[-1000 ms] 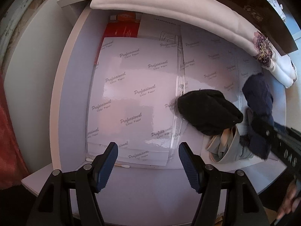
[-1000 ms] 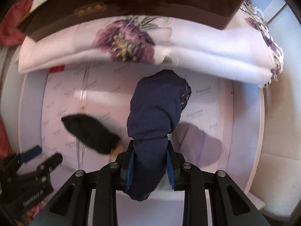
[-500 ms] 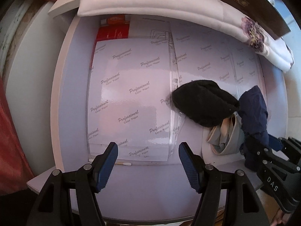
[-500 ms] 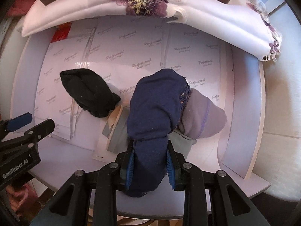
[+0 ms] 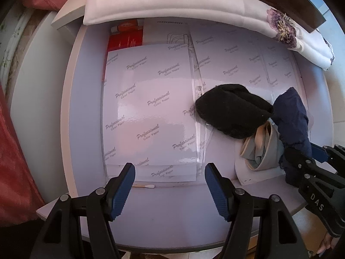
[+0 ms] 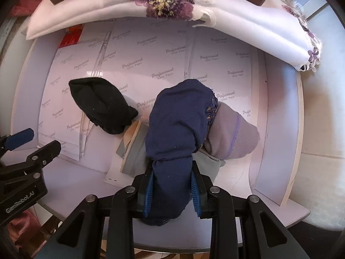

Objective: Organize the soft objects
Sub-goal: 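Carry the navy underwear with the right gripper toward the gold tray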

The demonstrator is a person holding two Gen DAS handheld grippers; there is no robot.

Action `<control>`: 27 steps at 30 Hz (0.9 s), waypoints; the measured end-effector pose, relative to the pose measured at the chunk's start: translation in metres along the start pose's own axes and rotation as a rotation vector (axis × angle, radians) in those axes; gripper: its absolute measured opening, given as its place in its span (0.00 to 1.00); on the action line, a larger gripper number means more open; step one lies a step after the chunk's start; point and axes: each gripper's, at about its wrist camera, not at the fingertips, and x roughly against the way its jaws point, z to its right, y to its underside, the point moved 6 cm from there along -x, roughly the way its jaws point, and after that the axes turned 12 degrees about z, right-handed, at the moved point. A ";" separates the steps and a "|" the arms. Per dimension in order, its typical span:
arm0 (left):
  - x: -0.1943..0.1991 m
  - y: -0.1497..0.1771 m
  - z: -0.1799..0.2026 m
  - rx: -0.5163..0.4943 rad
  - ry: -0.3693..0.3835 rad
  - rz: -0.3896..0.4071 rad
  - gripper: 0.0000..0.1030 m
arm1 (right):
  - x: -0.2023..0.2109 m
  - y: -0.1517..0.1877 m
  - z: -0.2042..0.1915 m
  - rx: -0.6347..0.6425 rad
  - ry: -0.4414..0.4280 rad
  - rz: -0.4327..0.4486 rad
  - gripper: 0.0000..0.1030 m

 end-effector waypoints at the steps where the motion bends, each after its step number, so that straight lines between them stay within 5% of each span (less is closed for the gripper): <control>1: 0.000 0.000 0.001 0.000 0.000 -0.001 0.66 | -0.002 0.000 0.000 -0.001 -0.001 0.000 0.29; 14: -0.002 0.001 0.001 -0.018 0.002 -0.015 0.66 | 0.004 -0.004 -0.001 -0.011 -0.011 0.028 0.29; 27: -0.004 0.003 0.000 -0.008 0.010 -0.018 0.66 | 0.070 -0.024 -0.002 -0.030 -0.140 0.203 0.29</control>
